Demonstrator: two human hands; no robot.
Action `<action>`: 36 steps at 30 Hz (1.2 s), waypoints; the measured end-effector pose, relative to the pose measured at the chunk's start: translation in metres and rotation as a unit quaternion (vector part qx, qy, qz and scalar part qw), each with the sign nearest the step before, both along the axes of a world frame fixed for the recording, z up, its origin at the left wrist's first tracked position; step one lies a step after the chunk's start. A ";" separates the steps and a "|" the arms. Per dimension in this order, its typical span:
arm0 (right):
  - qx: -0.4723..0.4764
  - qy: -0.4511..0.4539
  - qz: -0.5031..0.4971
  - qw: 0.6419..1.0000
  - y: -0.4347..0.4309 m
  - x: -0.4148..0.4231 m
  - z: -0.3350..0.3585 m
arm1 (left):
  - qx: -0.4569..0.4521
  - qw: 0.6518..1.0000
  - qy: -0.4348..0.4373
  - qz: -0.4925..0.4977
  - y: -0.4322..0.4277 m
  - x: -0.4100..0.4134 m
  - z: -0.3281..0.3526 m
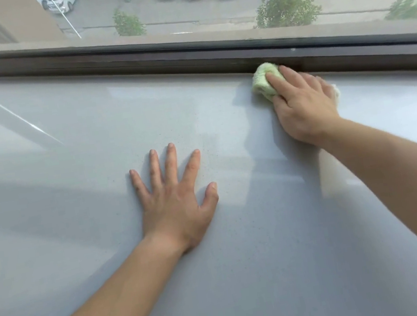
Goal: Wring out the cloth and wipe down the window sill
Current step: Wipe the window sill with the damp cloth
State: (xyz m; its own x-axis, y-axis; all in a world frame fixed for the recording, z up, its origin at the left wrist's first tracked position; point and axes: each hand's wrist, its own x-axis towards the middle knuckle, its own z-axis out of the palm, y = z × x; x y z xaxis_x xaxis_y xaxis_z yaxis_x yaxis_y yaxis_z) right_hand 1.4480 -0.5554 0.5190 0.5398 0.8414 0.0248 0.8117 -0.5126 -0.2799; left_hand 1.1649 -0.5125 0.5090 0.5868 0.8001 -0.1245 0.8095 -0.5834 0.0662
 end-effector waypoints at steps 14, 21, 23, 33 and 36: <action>-0.010 0.015 -0.007 1.000 -0.051 -0.058 -0.004 | -0.001 1.000 -0.013 -0.003 0.000 0.001 -0.001; -0.031 0.009 0.126 0.991 -0.127 -0.110 -0.002 | -0.038 0.998 -0.024 -0.036 0.005 -0.006 -0.001; -0.026 0.006 0.041 0.999 -0.126 -0.103 -0.004 | -0.048 0.996 -0.053 -0.053 0.005 -0.012 0.002; -0.054 0.015 0.148 0.987 -0.227 -0.209 0.001 | -0.025 0.977 -0.185 -0.107 -0.096 -0.080 0.006; -0.047 0.029 0.023 0.998 -0.222 -0.206 0.002 | -0.051 0.977 -0.167 -0.124 -0.119 -0.089 0.007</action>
State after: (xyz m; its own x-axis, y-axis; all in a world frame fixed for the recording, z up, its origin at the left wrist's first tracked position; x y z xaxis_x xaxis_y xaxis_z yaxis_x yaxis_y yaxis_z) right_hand 1.2415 -0.7770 0.5212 0.4982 0.8628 -0.0861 0.8189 -0.5009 -0.2803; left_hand 1.0756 -0.6319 0.5164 0.7831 0.6209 0.0349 0.5671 -0.7360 0.3698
